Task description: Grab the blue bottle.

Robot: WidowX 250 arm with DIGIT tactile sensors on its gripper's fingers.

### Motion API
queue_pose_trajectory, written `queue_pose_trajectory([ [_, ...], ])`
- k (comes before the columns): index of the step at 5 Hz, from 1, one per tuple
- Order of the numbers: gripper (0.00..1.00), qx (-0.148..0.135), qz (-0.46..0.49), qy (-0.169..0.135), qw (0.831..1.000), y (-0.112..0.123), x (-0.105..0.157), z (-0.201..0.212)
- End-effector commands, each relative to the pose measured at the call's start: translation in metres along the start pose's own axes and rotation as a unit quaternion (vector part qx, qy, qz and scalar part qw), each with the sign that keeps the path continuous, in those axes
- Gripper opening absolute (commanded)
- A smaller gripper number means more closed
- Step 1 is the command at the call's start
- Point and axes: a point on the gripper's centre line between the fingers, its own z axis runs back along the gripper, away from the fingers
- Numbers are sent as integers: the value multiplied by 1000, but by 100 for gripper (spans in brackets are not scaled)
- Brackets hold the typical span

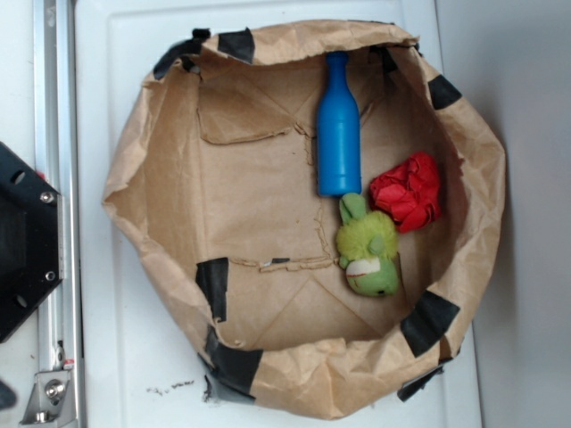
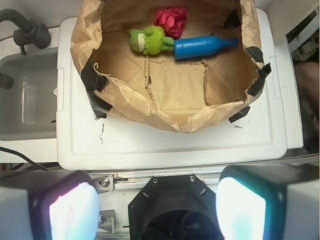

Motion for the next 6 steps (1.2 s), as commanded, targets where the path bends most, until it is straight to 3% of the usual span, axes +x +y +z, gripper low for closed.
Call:
queue_pose_trajectory([
  [1,100,0,0,0,1000,0,0,0],
  [2,100,33,11,-22,999,-7,48,-17],
  [3,100,41,56,-15,997,-7,83,-32],
  [4,100,46,181,-18,982,-1,95,-45],
  [5,100,18,307,-2,952,11,104,-58],
  [6,100,16,424,0,905,20,102,-68],
])
